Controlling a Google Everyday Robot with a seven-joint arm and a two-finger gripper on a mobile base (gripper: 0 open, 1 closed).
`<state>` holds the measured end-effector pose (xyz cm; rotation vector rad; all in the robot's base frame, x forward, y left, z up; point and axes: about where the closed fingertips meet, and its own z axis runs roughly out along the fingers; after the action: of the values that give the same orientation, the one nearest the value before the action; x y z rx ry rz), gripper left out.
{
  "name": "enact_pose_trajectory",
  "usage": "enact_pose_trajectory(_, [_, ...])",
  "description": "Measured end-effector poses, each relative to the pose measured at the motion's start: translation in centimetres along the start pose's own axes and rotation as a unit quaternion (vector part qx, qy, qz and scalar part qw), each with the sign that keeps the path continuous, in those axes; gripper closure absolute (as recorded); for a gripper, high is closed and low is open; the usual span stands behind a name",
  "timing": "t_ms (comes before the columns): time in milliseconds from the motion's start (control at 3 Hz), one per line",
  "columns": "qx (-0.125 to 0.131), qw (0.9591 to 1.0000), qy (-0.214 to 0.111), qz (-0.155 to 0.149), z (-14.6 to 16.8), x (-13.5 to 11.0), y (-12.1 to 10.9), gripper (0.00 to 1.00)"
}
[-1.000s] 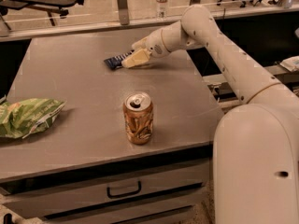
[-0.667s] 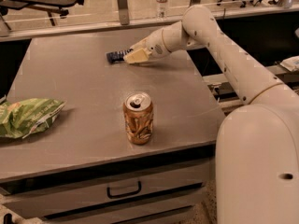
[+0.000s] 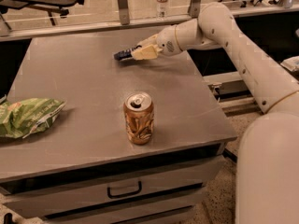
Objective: Move rxbar blueberry near orange can
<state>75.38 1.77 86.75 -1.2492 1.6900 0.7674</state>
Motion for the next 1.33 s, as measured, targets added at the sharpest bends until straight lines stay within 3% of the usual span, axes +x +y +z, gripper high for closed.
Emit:
enact_pose_trajectory(667, [-0.011, 0.9997, -0.013, -0.02, -5.7, -1.7, 5.2, 1.0])
enact_pose_trajectory(1000, [-0.021, 0.9997, 0.004, -0.011, -9.8, -0.1, 9.4, 1.0])
enact_pose_trajectory(1333, [-0.008, 0.9998, 0.016, 0.012, -13.3, 2.1, 11.7, 1.0])
